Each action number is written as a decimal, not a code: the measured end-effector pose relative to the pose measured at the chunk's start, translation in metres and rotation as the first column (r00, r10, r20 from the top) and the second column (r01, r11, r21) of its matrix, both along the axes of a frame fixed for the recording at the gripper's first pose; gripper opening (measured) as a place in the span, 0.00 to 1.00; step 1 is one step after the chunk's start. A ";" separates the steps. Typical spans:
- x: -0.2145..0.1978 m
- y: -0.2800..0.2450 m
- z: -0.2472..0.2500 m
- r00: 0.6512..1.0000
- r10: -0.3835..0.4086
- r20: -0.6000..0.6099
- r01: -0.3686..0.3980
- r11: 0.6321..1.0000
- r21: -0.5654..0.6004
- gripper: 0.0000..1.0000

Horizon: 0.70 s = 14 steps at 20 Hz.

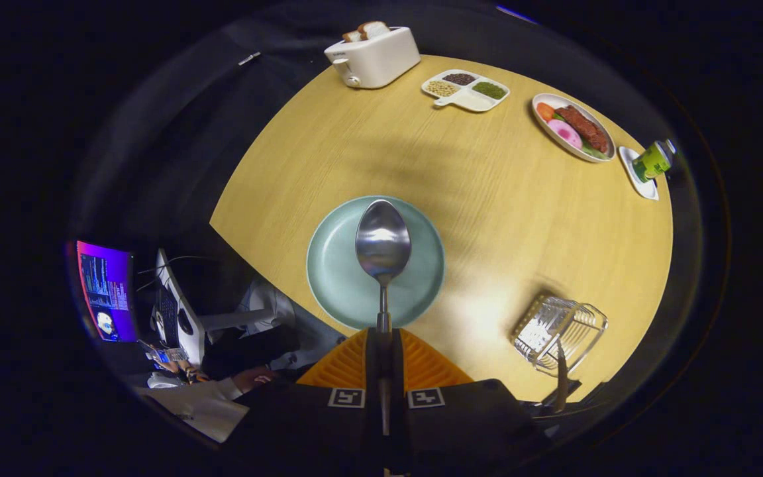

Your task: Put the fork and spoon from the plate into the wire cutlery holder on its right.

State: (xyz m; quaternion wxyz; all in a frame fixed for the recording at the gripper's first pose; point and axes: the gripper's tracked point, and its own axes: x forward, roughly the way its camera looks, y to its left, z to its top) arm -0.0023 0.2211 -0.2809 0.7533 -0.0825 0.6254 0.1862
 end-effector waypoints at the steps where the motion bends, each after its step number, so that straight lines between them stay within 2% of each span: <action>1: -0.004 -0.011 0.011 1.000 -0.010 -0.004 0.010 1.000 0.001 0.08; 8: -0.012 -0.106 0.063 0.995 -0.091 -0.035 0.089 0.995 -0.055 0.08; 14: -0.015 -0.176 0.044 0.985 -0.099 -0.144 0.074 0.983 -0.170 0.08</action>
